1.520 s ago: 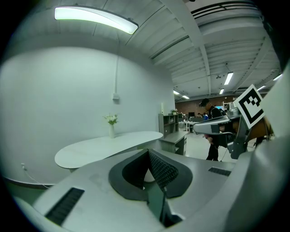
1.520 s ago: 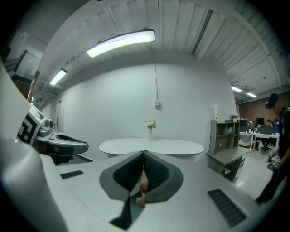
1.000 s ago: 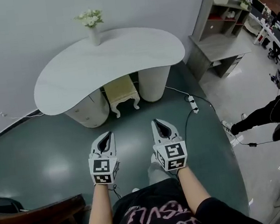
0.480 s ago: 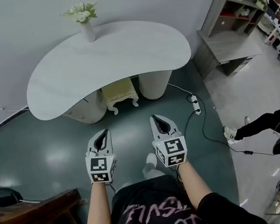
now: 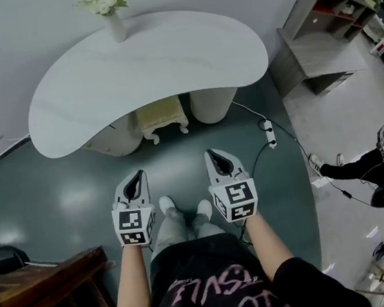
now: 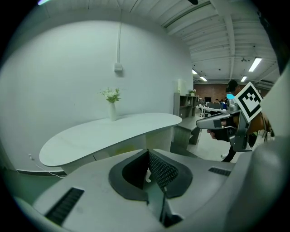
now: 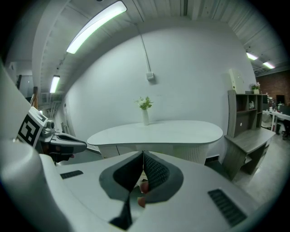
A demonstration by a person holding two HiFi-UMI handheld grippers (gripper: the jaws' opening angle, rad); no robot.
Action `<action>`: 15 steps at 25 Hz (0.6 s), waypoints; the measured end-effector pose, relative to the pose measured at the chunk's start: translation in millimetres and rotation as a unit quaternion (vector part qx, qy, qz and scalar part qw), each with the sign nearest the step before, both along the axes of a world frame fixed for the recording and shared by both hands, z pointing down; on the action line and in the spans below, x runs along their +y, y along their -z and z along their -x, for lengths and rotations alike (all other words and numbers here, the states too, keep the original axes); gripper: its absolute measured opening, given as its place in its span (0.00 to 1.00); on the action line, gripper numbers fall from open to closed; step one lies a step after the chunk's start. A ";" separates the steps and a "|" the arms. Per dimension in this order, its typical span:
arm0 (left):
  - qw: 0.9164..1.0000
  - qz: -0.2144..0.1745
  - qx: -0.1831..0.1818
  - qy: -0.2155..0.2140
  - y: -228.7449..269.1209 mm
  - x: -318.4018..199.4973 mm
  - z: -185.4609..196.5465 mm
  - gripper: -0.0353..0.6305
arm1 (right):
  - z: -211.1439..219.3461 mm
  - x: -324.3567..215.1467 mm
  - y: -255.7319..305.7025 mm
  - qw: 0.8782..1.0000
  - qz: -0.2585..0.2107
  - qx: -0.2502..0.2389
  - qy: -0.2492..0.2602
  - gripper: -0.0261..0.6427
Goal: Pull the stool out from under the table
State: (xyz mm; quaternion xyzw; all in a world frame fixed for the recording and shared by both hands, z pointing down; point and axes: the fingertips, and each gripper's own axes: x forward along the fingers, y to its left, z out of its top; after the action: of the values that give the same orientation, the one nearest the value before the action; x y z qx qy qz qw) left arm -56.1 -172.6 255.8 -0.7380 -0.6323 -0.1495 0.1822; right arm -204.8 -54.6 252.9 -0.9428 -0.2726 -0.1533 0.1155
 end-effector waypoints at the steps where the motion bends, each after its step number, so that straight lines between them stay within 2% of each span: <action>1: 1.000 0.002 -0.001 0.001 -1.2 2.7 -2.4 0.07 | -2.0 2.0 -1.3 1.000 0.000 0.000 0.001 0.13; 8: 1.000 0.002 -0.013 -0.003 -16.8 17.9 -8.8 0.07 | -11.5 10.8 -16.3 1.000 -0.005 -0.018 0.005 0.13; 15: 1.000 -0.004 -0.024 0.004 -38.0 32.2 -31.3 0.07 | -31.2 24.0 -33.2 1.000 -0.010 -0.028 0.010 0.13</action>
State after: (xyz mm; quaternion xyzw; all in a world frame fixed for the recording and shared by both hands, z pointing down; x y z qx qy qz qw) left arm -24.8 -140.4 293.8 -0.7361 -0.6327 -0.1709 0.1693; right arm -173.6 -30.6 286.1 -0.9395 -0.2651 -0.1830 0.1161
